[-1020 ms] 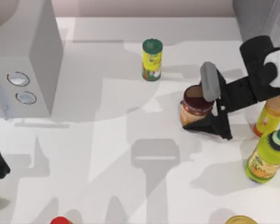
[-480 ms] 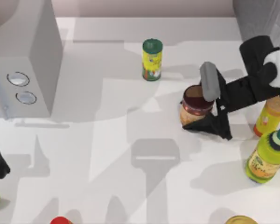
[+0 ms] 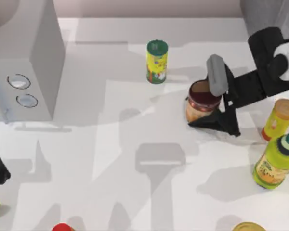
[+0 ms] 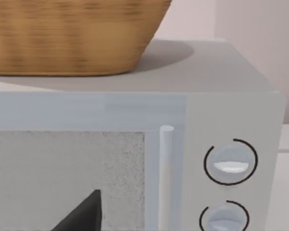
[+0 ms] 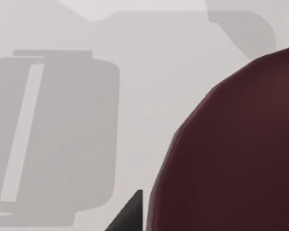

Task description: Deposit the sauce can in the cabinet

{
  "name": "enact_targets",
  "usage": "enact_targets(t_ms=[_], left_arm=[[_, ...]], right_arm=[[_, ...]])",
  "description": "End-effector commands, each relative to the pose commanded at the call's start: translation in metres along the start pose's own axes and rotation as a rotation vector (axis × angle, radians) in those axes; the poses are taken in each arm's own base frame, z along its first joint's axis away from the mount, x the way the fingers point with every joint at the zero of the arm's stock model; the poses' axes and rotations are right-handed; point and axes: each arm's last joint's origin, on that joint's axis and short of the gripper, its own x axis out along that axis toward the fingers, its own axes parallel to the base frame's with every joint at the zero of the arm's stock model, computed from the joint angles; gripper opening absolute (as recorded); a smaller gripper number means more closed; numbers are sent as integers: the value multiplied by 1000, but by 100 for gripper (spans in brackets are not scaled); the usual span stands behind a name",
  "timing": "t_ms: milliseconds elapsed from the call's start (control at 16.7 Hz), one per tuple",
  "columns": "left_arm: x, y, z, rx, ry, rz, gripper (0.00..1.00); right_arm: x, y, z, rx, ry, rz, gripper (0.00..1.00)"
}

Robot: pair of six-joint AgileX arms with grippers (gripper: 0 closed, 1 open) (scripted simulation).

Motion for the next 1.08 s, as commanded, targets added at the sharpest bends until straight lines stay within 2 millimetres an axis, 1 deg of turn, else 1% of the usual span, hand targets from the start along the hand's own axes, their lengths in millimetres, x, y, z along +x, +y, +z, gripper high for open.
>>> enact_targets(t_ms=[420,540,720,780,840,1080], left_arm=[[0,0,0,0,0,0,100],[0,0,0,0,0,0,100],[0,0,0,0,0,0,100],[0,0,0,0,0,0,100],[0,0,0,0,0,0,100],[0,0,0,0,0,0,100]], right_arm=[[-35,-5,54,7,2,5,0],[-45,-2,67,30,8,20,0],[-67,2,98,18,5,12,0],[-72,3,104,14,4,8,0],[-74,4,106,13,5,5,0],[-72,3,105,16,5,9,0]])
